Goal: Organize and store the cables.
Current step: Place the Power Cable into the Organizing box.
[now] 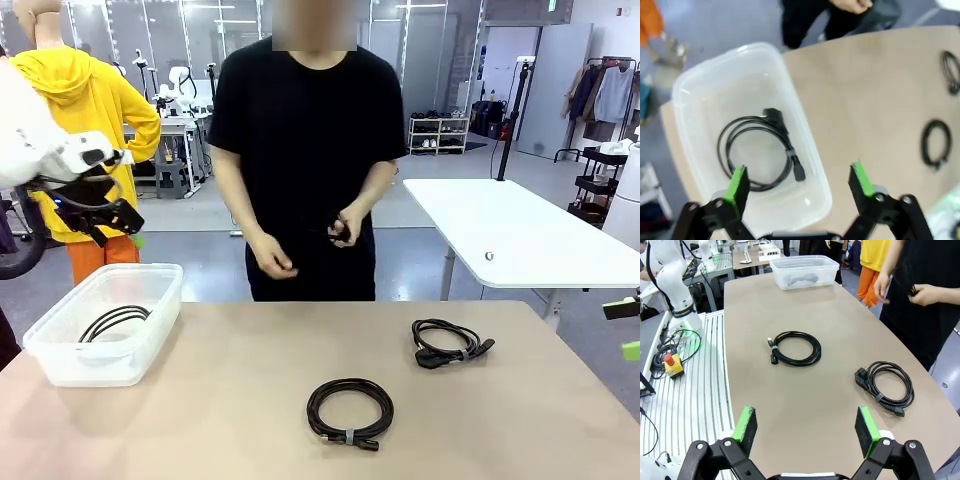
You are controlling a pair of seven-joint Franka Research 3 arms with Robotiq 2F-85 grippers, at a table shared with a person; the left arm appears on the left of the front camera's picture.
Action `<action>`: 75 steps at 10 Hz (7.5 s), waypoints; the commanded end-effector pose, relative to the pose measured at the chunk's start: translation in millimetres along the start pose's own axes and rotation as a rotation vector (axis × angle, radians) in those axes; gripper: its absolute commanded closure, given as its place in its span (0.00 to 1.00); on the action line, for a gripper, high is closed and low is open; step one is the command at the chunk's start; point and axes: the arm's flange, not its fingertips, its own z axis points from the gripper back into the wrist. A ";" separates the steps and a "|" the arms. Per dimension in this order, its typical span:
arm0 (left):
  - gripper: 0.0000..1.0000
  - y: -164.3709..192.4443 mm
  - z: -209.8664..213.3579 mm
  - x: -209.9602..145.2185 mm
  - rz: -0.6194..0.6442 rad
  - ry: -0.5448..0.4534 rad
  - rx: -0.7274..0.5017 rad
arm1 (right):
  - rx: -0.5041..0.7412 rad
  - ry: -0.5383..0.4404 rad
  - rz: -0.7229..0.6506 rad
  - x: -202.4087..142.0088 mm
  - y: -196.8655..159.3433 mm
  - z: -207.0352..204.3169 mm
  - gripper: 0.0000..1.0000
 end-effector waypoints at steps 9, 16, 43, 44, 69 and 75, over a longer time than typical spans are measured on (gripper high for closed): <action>0.00 2.4 46.3 -143.3 -0.303 -0.133 -0.208 | -0.004 -0.015 0.018 0.1 -1.3 -0.1 0.00; 0.00 2.4 46.3 -143.3 -0.303 -0.133 -0.208 | 0.271 0.400 0.270 54.5 -24.6 -56.3 0.00; 0.00 2.4 46.3 -143.3 -0.303 -0.133 -0.208 | 0.150 1.086 0.347 -2.4 -194.6 -320.1 0.98; 0.00 2.4 46.3 -143.3 -0.303 -0.133 -0.208 | 0.148 1.084 0.345 -1.1 -195.1 -319.3 1.00; 0.00 2.4 46.3 -143.3 -0.303 -0.133 -0.208 | 0.020 1.089 0.266 137.8 -13.8 -587.6 1.00; 0.00 -3.9 39.9 -120.3 -0.416 -0.022 -0.206 | 0.021 0.952 0.240 158.4 -12.3 -523.6 0.00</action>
